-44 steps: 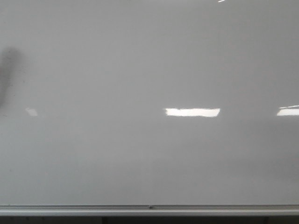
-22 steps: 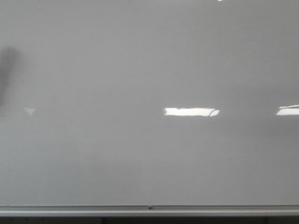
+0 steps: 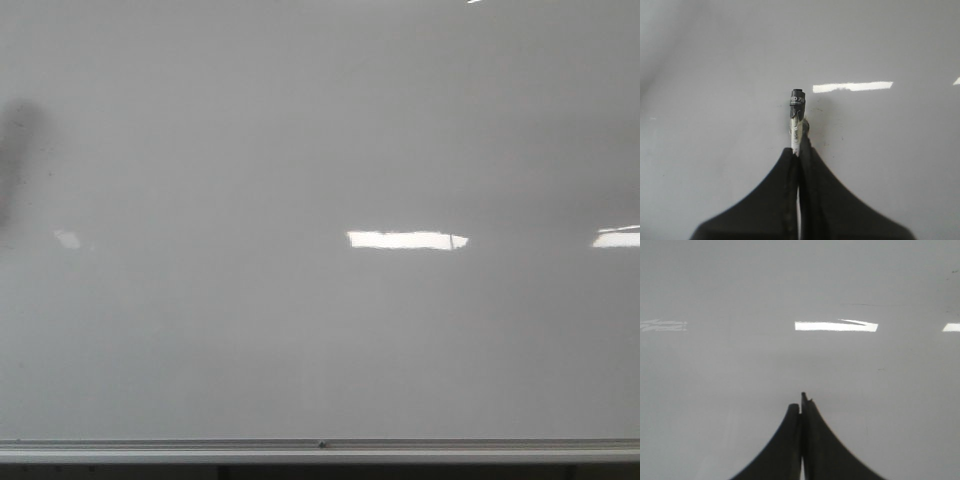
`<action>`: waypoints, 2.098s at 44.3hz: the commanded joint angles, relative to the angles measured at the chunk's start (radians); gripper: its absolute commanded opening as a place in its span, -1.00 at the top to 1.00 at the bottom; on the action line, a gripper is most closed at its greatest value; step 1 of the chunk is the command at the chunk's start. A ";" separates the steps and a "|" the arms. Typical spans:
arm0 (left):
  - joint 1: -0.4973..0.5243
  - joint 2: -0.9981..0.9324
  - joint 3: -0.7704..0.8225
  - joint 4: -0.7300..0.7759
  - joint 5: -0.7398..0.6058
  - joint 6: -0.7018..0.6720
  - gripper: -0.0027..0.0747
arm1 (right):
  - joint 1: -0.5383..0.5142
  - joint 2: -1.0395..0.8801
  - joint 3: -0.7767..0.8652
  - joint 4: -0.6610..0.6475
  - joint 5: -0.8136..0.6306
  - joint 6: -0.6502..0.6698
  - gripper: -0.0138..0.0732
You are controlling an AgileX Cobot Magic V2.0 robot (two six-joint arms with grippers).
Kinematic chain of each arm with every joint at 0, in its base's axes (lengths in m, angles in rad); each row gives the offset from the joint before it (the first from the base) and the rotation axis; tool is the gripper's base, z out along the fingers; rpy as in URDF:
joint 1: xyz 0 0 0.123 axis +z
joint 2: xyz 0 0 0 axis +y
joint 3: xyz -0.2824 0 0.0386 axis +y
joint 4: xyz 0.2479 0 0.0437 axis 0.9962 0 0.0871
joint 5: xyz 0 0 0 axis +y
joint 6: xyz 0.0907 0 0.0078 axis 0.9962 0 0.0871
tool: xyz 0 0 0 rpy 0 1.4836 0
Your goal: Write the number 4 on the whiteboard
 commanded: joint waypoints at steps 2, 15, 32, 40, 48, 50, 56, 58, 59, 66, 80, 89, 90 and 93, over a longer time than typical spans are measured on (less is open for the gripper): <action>0.000 0.013 -0.037 0.002 -0.070 -0.014 0.62 | -0.005 0.016 -0.038 0.009 -0.074 -0.004 0.63; 0.000 0.013 -0.037 0.014 -0.086 -0.014 -0.75 | -0.005 0.016 -0.038 0.009 -0.074 -0.004 -0.37; 0.000 0.374 -0.125 0.086 -0.098 -0.010 -0.67 | -0.005 0.016 -0.038 0.009 -0.074 -0.004 -0.36; 0.000 0.644 -0.221 0.090 -0.117 -0.010 -0.67 | -0.005 0.016 -0.038 0.009 -0.074 -0.004 -0.36; 0.002 0.871 -0.300 0.106 -0.223 -0.010 -0.67 | -0.005 0.016 -0.038 0.009 -0.074 -0.004 -0.36; 0.005 0.925 -0.326 0.105 -0.230 -0.010 -0.67 | -0.005 0.016 -0.038 0.009 -0.074 -0.004 -0.36; 0.014 1.042 -0.387 0.105 -0.254 -0.010 -0.67 | -0.005 0.016 -0.038 0.009 -0.074 -0.004 -0.36; 0.014 1.068 -0.399 0.105 -0.269 -0.010 -0.67 | -0.005 0.016 -0.038 0.009 -0.074 -0.004 -0.36; 0.014 1.079 -0.403 0.105 -0.280 -0.010 -0.67 | -0.005 0.016 -0.038 0.009 -0.074 -0.004 -0.36; 0.014 1.134 -0.426 0.103 -0.332 -0.010 -0.67 | -0.005 0.016 -0.038 0.009 -0.074 -0.004 -0.36; 0.014 1.159 -0.426 0.106 -0.370 -0.010 -0.65 | -0.005 0.016 -0.038 0.009 -0.074 -0.004 -0.36; 0.014 1.159 -0.426 0.106 -0.387 -0.010 -0.30 | -0.005 0.016 -0.038 0.009 -0.074 -0.004 -0.36; 0.014 1.159 -0.426 0.106 -0.385 -0.010 -0.24 | -0.005 0.016 -0.038 0.009 -0.074 -0.004 -0.36; 0.014 1.159 -0.426 0.106 -0.377 -0.010 -0.01 | -0.005 0.016 -0.038 0.009 -0.074 -0.004 -0.36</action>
